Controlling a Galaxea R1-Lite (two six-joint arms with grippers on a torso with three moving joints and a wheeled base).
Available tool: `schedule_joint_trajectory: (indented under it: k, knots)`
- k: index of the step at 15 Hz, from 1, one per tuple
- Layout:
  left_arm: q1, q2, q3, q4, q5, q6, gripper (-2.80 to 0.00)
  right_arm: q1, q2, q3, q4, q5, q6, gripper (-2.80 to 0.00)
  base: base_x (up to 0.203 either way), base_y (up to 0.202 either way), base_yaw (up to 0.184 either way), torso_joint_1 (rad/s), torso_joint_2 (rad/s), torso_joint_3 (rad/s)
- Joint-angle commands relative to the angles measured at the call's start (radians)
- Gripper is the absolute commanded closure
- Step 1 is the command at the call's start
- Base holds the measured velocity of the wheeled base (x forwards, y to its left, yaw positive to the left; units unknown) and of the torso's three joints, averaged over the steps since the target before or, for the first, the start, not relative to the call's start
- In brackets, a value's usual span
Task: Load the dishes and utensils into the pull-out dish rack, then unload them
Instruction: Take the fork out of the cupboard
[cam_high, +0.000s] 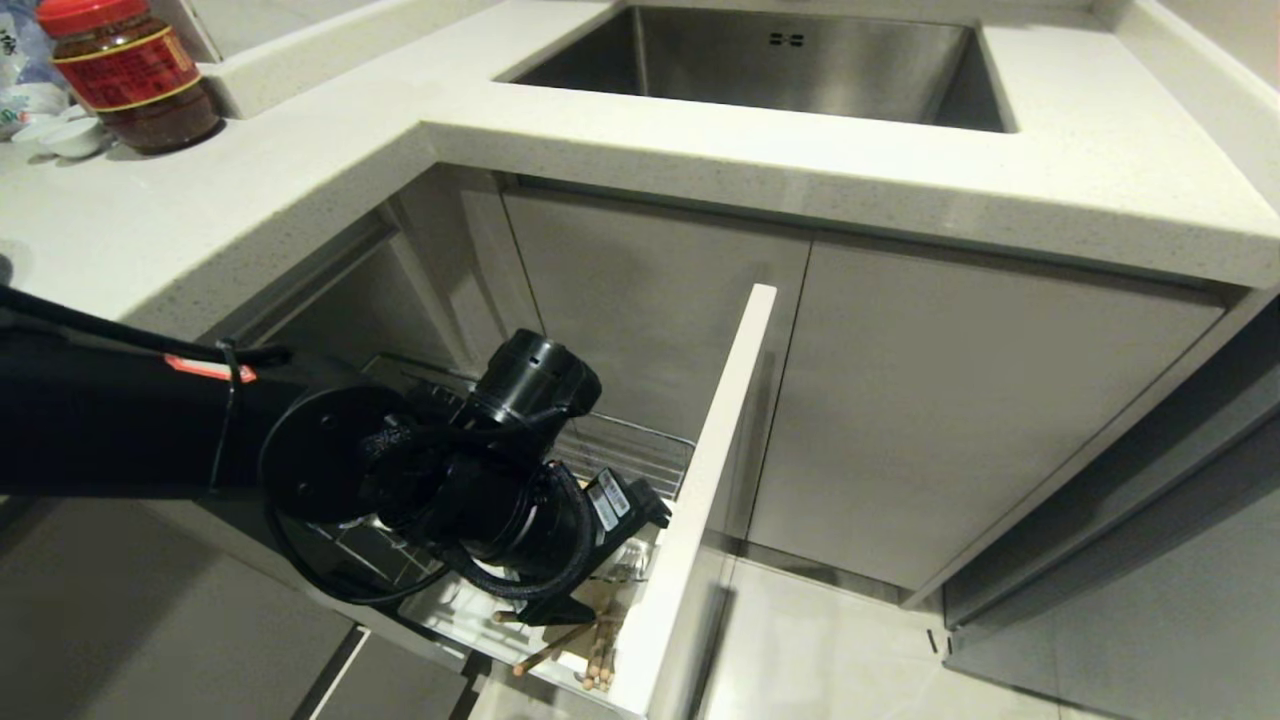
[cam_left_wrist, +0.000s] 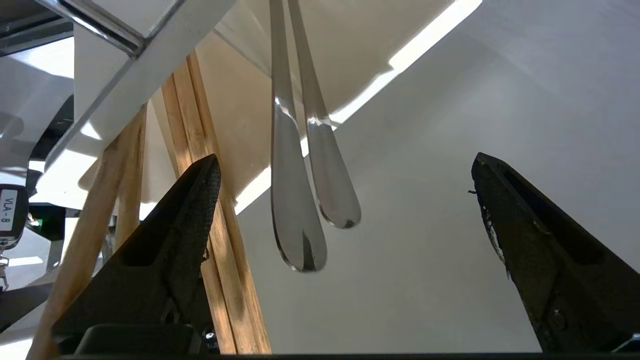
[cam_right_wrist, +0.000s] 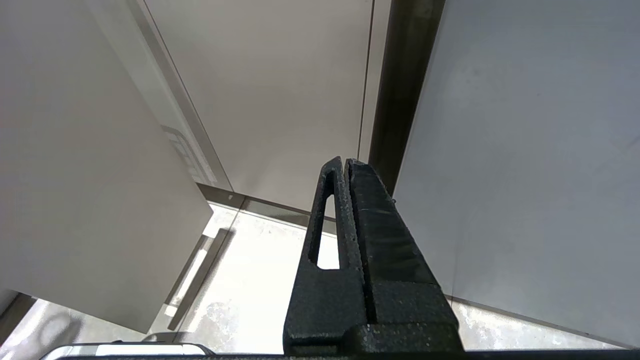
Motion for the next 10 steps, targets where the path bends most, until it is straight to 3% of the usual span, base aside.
schedule_joint_trajectory:
  k: [1, 5, 6, 10]
  knots:
    - [0.002, 0.010, -0.002, 0.002, -0.003, -0.007, -2.80, 0.000, -0.001, 0.026, -0.001, 0.000, 0.000, 0.00, 0.000, 0.000, 0.000, 0.000, 0.00, 0.000]
    - [0.003, 0.018, 0.000, -0.006, -0.003, -0.005, -2.80, 0.000, -0.001, 0.026, -0.001, 0.000, 0.000, 0.00, 0.000, 0.000, 0.000, 0.000, 0.00, 0.000]
    - [0.003, 0.015, 0.000, -0.004, -0.003, -0.005, 0.00, 0.000, -0.001, 0.026, -0.001, 0.000, 0.000, 0.00, 0.000, 0.000, 0.000, 0.000, 0.00, 0.000]
    - [0.008, 0.004, -0.005, -0.003, -0.001, -0.004, 0.00, 0.000, -0.001, 0.026, -0.001, 0.000, 0.000, 0.00, 0.000, 0.000, 0.000, 0.000, 0.00, 0.000]
